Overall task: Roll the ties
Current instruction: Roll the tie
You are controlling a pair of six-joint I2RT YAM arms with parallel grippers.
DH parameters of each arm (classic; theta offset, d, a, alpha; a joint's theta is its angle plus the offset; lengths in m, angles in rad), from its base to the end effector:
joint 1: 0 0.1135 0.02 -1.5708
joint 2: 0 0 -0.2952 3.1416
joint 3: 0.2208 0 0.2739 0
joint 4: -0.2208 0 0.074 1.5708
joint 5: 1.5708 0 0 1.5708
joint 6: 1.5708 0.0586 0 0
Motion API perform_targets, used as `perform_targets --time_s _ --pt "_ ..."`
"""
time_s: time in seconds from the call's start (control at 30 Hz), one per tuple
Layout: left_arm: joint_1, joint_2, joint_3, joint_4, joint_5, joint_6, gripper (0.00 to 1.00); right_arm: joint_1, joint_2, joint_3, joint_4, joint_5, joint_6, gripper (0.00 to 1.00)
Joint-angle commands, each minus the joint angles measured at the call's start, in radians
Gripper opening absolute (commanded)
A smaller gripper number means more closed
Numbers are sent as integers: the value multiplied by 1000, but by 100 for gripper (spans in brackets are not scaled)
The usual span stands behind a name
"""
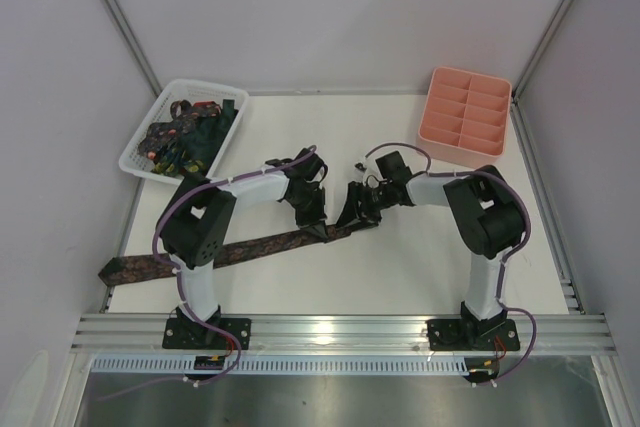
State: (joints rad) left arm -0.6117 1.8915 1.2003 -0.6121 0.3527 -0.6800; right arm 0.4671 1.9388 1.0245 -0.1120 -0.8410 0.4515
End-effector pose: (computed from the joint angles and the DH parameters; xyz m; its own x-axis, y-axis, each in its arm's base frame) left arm 0.3087 -0.2413 0.1451 -0.9998 -0.0195 0.0040 -0.0193 0.9049 -0.4253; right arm 0.3334 0.2170 0.1171 -0.9686 -0.1627 -0.1879 -0.2471 0.5473 0.7996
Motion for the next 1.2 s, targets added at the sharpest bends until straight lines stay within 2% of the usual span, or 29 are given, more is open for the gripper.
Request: perform_targets --time_s 0.0,0.23,0.4,0.47,0.6,0.93,1.17 --pt "15 6 35 5 9 23 0 19 46 0 28 48 -8 53" --pt "15 12 44 -6 6 36 0 22 -12 -69 101 34 113 38" --pt "12 18 47 -2 17 31 0 31 -64 -125 101 57 197 22" --pt "4 23 56 0 23 33 0 33 -90 -155 97 63 216 11" --pt "-31 44 80 -8 38 25 0 36 -156 -204 61 94 248 1" --pt "-144 -12 97 3 26 -33 1 28 -340 -300 -153 292 250 0" --pt "-175 -113 81 -6 -38 -65 0 30 -379 -299 -239 367 236 0"
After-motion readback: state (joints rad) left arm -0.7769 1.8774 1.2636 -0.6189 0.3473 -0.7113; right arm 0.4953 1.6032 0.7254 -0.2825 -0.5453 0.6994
